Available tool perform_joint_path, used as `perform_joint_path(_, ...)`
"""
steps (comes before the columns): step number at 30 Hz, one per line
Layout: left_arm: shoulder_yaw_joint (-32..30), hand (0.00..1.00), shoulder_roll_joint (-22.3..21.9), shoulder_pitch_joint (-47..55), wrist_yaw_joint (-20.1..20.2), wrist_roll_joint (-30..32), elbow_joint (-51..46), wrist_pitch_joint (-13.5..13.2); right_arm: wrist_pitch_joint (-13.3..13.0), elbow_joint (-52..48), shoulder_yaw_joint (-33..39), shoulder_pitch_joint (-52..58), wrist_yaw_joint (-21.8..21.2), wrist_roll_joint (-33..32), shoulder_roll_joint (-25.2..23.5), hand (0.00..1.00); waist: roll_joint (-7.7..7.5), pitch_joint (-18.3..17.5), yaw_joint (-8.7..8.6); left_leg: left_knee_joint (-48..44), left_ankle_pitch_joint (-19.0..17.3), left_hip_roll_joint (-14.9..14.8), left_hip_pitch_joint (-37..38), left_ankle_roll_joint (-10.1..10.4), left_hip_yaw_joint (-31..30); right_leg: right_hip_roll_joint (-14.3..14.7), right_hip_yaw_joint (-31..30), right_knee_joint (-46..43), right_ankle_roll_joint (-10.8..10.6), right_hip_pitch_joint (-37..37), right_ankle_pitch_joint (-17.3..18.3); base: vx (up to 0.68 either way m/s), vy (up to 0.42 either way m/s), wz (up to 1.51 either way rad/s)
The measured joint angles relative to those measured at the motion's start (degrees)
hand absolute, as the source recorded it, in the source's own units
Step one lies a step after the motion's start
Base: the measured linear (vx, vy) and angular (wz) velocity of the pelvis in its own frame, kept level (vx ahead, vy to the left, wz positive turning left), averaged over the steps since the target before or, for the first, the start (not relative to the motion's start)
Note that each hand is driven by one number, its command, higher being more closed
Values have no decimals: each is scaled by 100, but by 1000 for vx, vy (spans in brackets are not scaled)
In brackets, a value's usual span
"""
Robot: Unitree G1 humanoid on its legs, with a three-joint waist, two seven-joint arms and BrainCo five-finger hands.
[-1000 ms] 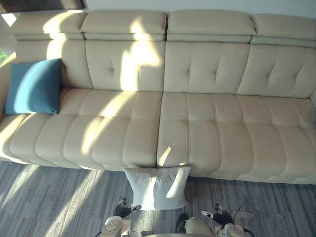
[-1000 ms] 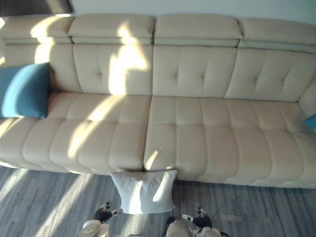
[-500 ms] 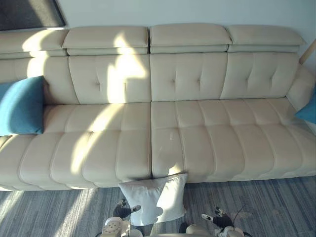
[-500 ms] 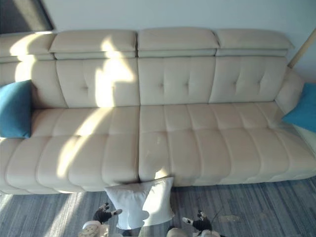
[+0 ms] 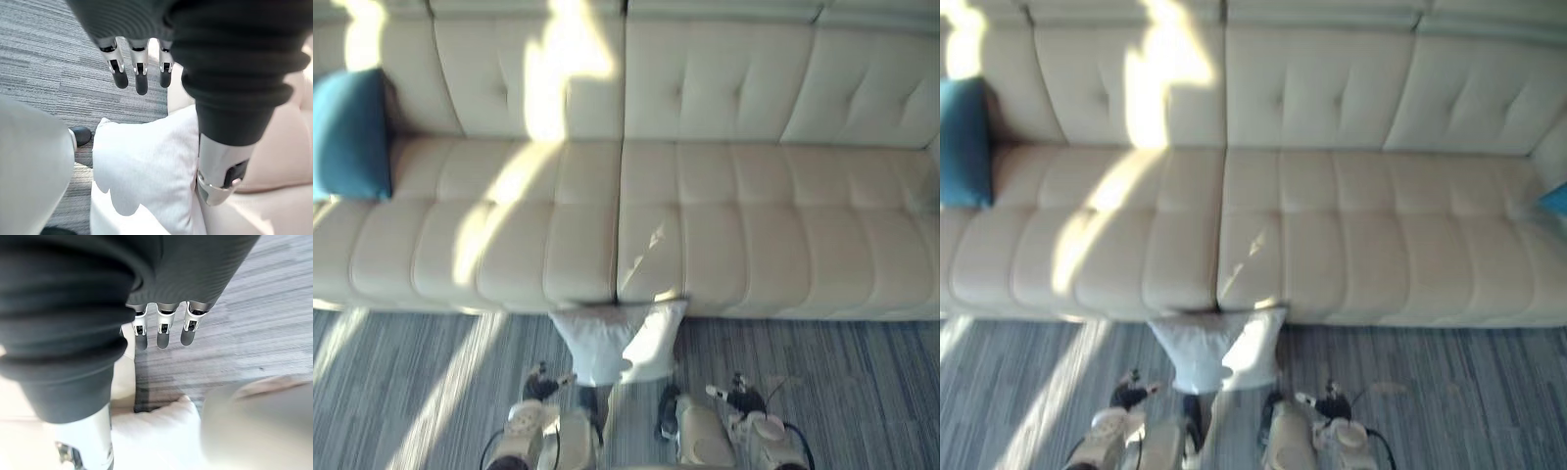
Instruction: Pick up cushions and gather them together orderly.
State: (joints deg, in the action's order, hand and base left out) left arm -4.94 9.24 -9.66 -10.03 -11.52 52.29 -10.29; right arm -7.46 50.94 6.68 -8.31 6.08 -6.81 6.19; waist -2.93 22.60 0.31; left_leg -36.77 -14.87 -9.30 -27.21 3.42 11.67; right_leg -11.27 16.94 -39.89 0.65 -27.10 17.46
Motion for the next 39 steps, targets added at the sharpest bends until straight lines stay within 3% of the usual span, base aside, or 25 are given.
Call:
perform_joint_path(4, -404, 0, 61, -658, -114, -234, -368, -80, -112, -543, 134, -823, 144, -252, 4, 0, -44, 313, 4, -1091, -230, -288, -1466, -61, -12, 6, -169, -941, 68, -1482, 164, -199, -12, -18)
perform_joint_path(11, -704, 0, 152, -2110, -225, -437, -880, -197, -218, -1146, 206, -2333, 182, -520, 220, 0, -25, 579, -17, -2136, -234, -429, -3532, -127, -187, -86, -299, -1979, 194, -3550, 152, -127, -26, -2)
perform_joint_path(20, -409, 0, 598, -3664, -305, -330, -1066, -228, -349, -1383, -463, -4177, 193, -556, 668, 0, -30, 751, 5, -2678, -100, -506, -5269, -208, -224, -179, -362, -2552, 314, -5296, 59, -54, -14, 3)
perform_joint_path(25, -292, 0, 587, -4101, -533, -185, -928, -228, -434, -1173, -747, -4588, 351, -557, 520, 0, -16, 786, 8, -2832, -104, -513, -5558, -215, -264, -178, -422, -2719, 295, -5584, 71, -59, 2, 2)
perform_joint_path(26, -286, 0, 584, -4145, -567, -112, -924, -225, -454, -1144, -752, -4623, 356, -555, 502, 100, -16, 786, 7, -2817, -111, -505, -5583, -221, -256, -177, -436, -2713, 282, -5616, 79, -62, 1, 3)
perform_joint_path(27, -276, 100, 582, -4239, -607, 15, -919, -222, -467, -1073, -756, -4757, 372, -556, 500, 100, -17, 786, 4, -2771, -115, -505, -5642, -237, -219, -176, -454, -2678, 261, -5691, 87, -68, 0, 4)
perform_joint_path(33, 50, 100, 575, -4756, -1084, 245, -899, -143, -525, -891, -743, -5185, 678, -830, 488, 100, -14, 789, -25, -2598, 97, -480, -5912, -186, -225, -215, -370, -2580, 365, -5928, -25, -75, -1, 11)
perform_joint_path(39, 508, 100, 452, -4745, -1515, 7, -1341, -112, -476, -896, -844, -5227, 797, -1116, 459, 100, -15, 788, 0, -2481, 291, -316, -5914, -192, -344, -323, -282, -2590, 441, -5856, -67, -13, -1, 16)
